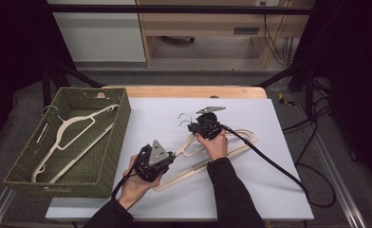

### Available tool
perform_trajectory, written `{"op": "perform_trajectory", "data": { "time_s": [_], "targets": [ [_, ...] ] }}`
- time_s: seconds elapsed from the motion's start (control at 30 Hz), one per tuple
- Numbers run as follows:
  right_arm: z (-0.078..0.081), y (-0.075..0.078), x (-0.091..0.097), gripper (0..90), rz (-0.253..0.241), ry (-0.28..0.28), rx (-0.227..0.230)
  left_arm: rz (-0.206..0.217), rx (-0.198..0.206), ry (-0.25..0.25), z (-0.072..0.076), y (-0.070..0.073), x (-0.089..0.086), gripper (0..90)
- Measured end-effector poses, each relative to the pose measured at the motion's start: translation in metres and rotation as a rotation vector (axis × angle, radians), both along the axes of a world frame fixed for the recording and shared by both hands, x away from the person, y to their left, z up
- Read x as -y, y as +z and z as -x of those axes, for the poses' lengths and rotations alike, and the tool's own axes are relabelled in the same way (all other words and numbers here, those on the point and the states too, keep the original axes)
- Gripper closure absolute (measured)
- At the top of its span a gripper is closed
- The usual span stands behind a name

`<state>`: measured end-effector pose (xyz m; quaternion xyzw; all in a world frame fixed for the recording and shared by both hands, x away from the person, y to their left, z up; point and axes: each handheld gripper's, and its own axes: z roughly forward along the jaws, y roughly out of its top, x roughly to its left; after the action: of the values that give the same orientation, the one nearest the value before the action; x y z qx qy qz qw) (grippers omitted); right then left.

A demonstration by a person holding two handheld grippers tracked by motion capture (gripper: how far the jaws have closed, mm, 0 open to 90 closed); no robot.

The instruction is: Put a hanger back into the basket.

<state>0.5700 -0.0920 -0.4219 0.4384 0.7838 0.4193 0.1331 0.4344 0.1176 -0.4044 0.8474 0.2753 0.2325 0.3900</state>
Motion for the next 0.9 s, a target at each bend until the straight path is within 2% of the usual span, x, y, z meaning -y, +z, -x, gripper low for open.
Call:
{"op": "perform_trajectory", "data": {
  "time_s": [0.23,0.3,0.33,0.43,0.5,0.57,0.7,0.73,0.8,0.83,0.9],
  "targets": [
    [0.005,0.005,0.002,87.7,-0.011,-0.004,-0.005,-0.002,-0.005,-0.008,0.005,-0.003,0.001,79.7],
    [0.008,0.008,0.005,88.6,-0.037,-0.006,0.001,-0.01,-0.011,-0.014,0.006,-0.005,0.0,79.6],
    [0.01,0.01,0.006,89.0,-0.05,-0.006,0.003,0.001,-0.03,-0.019,0.007,-0.007,0.0,79.7],
    [0.018,0.014,0.009,89.3,-0.085,-0.003,0.024,0.0,-0.024,-0.004,0.01,-0.014,-0.001,79.8],
    [0.025,0.015,0.01,89.5,-0.1,-0.002,0.035,-0.022,-0.031,0.0,0.01,-0.018,-0.003,80.1],
    [0.03,0.016,0.01,89.5,-0.099,-0.005,0.053,-0.002,-0.043,-0.006,0.009,-0.022,-0.004,80.3],
    [0.037,0.015,0.013,89.6,-0.087,0.006,0.089,-0.007,-0.063,-0.012,0.009,-0.028,-0.003,80.5],
    [0.04,0.015,0.013,89.6,-0.089,-0.002,0.082,-0.002,-0.065,-0.017,0.009,-0.028,-0.002,80.5],
    [0.043,0.015,0.016,89.7,-0.089,-0.001,0.1,0.009,-0.08,-0.028,0.008,-0.027,-0.002,80.0],
    [0.045,0.015,0.018,89.6,-0.092,0.001,0.107,0.031,-0.078,-0.029,0.007,-0.026,-0.003,78.4],
    [0.048,0.015,0.022,89.7,-0.107,0.015,0.127,0.076,-0.082,-0.034,0.005,-0.02,-0.004,68.4]
  ]
}}
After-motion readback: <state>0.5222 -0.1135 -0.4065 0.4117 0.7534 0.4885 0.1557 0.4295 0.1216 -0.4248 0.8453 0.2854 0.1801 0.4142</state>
